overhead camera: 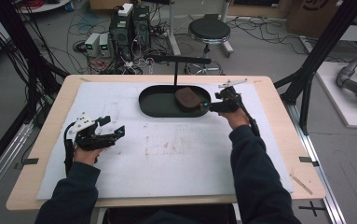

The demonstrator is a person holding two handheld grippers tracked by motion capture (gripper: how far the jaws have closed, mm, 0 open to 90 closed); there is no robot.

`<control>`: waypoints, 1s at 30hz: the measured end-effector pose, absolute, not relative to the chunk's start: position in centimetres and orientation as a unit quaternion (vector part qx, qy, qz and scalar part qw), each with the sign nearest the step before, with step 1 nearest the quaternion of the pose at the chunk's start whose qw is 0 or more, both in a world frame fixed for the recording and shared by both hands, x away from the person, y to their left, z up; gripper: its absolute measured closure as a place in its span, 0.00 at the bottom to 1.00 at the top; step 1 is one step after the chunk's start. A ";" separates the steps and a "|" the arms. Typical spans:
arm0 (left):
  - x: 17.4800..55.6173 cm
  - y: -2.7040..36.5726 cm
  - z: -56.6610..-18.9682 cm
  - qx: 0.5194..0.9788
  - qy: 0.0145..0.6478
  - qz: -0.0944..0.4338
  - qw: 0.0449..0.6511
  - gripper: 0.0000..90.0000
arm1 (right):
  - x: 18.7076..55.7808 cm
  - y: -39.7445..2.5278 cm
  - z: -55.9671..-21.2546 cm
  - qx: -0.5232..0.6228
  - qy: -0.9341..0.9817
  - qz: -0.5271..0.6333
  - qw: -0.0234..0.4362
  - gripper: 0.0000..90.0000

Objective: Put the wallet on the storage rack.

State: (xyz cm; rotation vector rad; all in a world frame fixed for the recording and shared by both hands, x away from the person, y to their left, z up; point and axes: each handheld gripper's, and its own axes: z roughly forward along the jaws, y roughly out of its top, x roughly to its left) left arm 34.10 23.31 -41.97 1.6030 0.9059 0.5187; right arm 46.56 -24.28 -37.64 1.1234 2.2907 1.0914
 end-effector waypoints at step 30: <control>34.0 22.4 -41.6 0.694 0.371 0.232 0.572 0.20 | 34.7 -32.9 -41.0 0.399 0.775 0.415 0.263 0.24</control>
